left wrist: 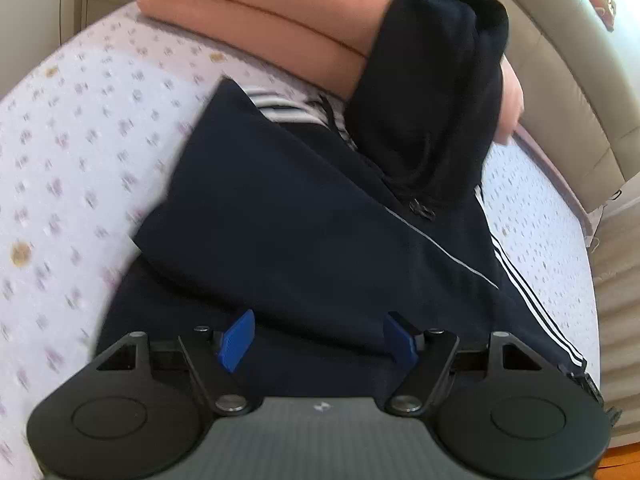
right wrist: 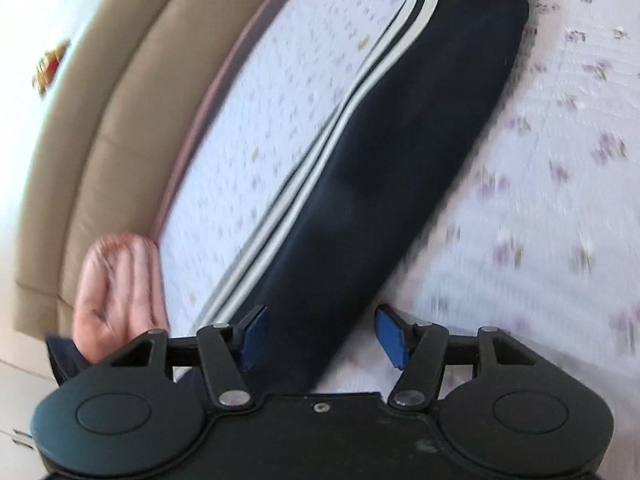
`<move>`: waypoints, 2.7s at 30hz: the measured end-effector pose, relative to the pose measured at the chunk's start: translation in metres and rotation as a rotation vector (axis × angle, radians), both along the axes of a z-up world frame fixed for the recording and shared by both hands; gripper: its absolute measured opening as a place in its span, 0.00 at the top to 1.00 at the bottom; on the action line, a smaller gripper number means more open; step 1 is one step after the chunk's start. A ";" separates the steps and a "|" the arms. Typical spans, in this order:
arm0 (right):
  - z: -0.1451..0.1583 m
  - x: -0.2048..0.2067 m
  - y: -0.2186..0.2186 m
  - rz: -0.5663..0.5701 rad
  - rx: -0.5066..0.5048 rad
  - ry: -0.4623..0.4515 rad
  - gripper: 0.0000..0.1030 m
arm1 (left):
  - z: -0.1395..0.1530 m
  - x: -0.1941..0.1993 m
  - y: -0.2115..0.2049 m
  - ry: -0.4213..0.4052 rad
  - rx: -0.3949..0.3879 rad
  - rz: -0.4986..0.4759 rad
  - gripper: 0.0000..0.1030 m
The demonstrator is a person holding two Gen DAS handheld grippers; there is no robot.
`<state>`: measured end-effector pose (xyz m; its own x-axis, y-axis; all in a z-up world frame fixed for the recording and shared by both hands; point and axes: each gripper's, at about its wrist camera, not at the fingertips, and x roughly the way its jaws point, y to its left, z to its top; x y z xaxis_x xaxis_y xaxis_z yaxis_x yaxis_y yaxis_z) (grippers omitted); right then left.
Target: Fold large clothes
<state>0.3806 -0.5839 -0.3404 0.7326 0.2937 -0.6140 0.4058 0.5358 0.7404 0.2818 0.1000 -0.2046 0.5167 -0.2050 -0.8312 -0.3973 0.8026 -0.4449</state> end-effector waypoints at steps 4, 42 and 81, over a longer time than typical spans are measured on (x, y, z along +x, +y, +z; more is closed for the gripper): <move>-0.002 -0.002 -0.001 -0.005 -0.055 0.031 0.97 | 0.004 -0.002 -0.025 0.007 -0.012 0.001 0.29; 0.226 -0.005 0.176 0.201 -0.203 -0.723 0.93 | 0.015 -0.007 -0.001 -0.068 0.018 -0.062 0.29; 0.138 -0.065 0.501 0.710 -0.477 -0.779 0.92 | -0.012 -0.064 0.116 -0.130 -0.003 0.056 0.28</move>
